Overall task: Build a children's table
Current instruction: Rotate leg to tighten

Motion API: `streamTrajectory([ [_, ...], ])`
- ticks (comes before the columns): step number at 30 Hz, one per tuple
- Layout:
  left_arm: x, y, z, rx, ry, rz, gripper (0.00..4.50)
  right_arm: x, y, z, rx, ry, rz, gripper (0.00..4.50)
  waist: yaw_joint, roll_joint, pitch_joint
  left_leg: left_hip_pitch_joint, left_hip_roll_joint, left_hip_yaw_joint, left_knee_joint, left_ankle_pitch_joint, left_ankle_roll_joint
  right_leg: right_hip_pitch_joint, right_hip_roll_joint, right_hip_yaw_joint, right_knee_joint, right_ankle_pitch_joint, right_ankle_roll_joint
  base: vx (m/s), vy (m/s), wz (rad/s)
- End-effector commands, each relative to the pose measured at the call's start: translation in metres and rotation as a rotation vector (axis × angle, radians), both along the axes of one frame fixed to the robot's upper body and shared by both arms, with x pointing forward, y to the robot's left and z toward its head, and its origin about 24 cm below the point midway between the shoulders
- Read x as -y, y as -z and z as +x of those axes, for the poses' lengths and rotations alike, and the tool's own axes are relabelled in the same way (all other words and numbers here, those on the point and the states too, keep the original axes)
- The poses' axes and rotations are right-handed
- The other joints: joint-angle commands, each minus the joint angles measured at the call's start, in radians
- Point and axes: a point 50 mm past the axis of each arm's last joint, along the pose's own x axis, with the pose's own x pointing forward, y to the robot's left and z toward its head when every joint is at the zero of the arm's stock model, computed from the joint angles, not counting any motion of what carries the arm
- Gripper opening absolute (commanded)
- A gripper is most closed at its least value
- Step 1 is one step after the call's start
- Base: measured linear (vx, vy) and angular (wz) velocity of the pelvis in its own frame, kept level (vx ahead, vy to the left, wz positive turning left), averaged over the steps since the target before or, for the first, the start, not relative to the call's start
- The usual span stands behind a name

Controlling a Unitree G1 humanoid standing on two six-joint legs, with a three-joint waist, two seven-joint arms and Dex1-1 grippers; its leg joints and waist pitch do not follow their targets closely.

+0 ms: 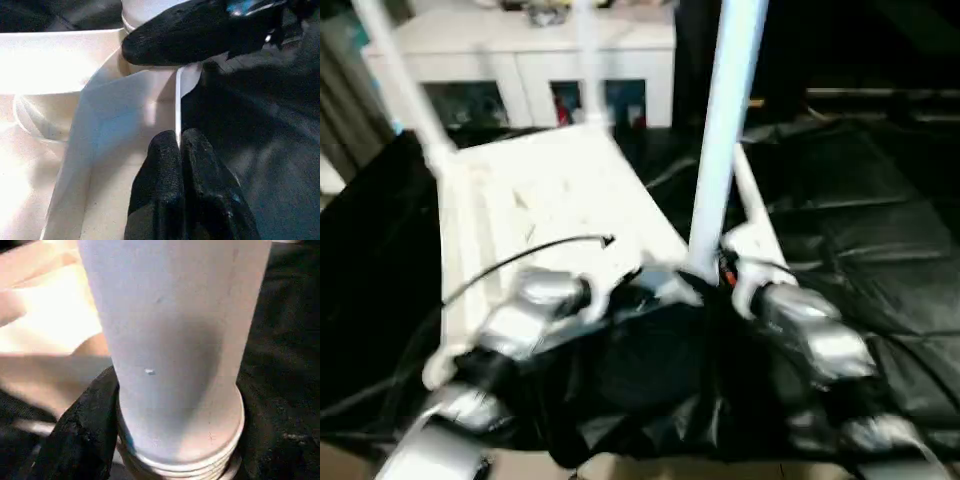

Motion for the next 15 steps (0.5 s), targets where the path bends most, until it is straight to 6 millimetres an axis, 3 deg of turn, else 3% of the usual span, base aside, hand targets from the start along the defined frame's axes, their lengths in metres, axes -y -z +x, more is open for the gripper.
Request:
streamTrajectory([
  [1,0.02,-0.017,0.008,0.062,-0.013,-0.044,0.0,-0.026,0.022,-0.011,-0.09,-0.056,-0.01,2.75,0.0,-0.002,-0.058,0.008,0.041,-0.022,-0.082,-0.331,-0.005,0.039,-0.057,0.038,-0.09,-0.374,-0.176,0.0,0.0,0.0],
  [4,0.027,-0.018,0.007,0.065,0.009,-0.059,0.0,-0.038,0.016,-0.012,-0.073,-0.109,0.076,3.44,0.001,-0.003,-0.061,0.007,0.041,-0.02,-0.08,-0.323,0.015,0.043,-0.057,0.038,-0.086,-0.323,-0.192,0.0,0.0,0.0],
  [10,0.014,-0.015,-0.005,0.051,0.132,-0.072,0.0,-0.036,0.005,-0.019,-0.007,-0.319,0.031,3.81,0.003,-0.003,-0.065,0.0,0.044,-0.02,-0.078,-0.281,0.042,0.049,-0.058,0.038,-0.078,-0.266,-0.207,0.0,0.0,0.0],
  [11,0.008,-0.013,-0.01,0.039,0.169,-0.08,0.0,-0.031,0.002,-0.023,0.005,-0.386,0.019,3.81,0.003,-0.009,-0.068,-0.005,0.044,-0.02,-0.076,-0.256,0.053,0.055,-0.058,0.037,-0.073,-0.228,-0.214,0.0,0.0,0.0],
  [15,-0.004,-0.011,-0.021,0.013,0.254,-0.076,0.0,-0.02,-0.003,-0.029,0.023,-0.483,-0.009,3.81,0.006,-0.008,-0.07,-0.002,0.047,-0.015,-0.07,-0.206,0.084,0.051,-0.057,0.037,-0.065,-0.162,-0.245,0.0,0.0,0.0],
])
